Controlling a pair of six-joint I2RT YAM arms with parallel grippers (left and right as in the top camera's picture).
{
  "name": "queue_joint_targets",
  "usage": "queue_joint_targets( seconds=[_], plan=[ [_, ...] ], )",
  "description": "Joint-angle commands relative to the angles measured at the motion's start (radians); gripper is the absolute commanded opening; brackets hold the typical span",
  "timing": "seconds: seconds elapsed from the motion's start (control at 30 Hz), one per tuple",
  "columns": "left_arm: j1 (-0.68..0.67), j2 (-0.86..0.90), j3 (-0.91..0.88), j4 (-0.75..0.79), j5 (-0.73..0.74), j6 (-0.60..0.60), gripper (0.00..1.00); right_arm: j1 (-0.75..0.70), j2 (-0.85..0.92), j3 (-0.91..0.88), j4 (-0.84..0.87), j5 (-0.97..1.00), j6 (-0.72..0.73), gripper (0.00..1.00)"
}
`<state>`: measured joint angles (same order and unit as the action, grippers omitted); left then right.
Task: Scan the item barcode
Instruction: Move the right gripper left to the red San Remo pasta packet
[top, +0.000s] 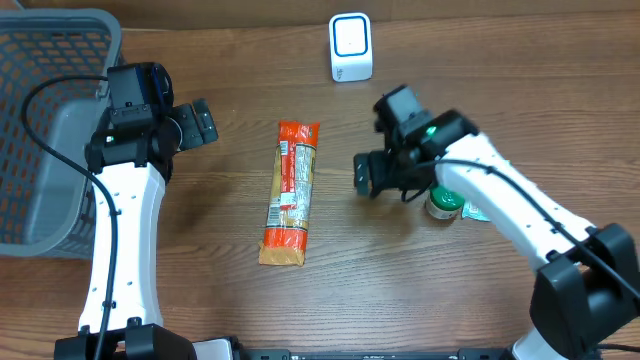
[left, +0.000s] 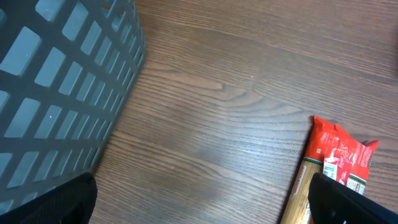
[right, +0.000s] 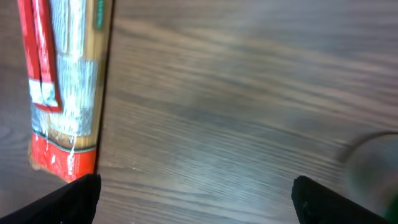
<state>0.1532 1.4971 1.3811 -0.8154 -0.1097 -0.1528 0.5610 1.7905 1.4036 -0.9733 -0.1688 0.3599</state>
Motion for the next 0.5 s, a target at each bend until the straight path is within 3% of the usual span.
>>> queue_joint_targets(
  seconds=[0.0,0.07,0.23,0.3,0.37,0.43,0.47],
  plan=[
    [0.003,0.007,0.01,0.004,-0.005,0.019,1.0,0.028,-0.005,-0.066,0.073,-0.08,0.018,1.0],
    [0.003,0.007,0.01,0.004,-0.005,0.019,1.0,0.039,-0.005,-0.093,0.113,-0.071,0.018,0.98],
    [0.003,0.007,0.01,0.004,-0.005,0.019,1.0,0.036,-0.005,-0.133,0.164,0.058,0.018,0.75],
    [0.003,0.007,0.01,0.004,-0.005,0.019,1.0,0.029,-0.004,-0.138,0.173,0.091,0.018,0.54],
    [0.003,0.007,0.01,0.004,-0.005,0.019,1.0,0.027,-0.004,-0.138,0.2,0.065,0.019,0.18],
    [0.003,0.007,0.01,0.004,-0.005,0.019,1.0,0.028,-0.003,-0.138,0.253,-0.013,0.028,0.05],
    [0.003,0.007,0.01,0.004,-0.005,0.019,1.0,0.034,-0.003,-0.138,0.285,-0.056,0.048,0.04]
  ],
)
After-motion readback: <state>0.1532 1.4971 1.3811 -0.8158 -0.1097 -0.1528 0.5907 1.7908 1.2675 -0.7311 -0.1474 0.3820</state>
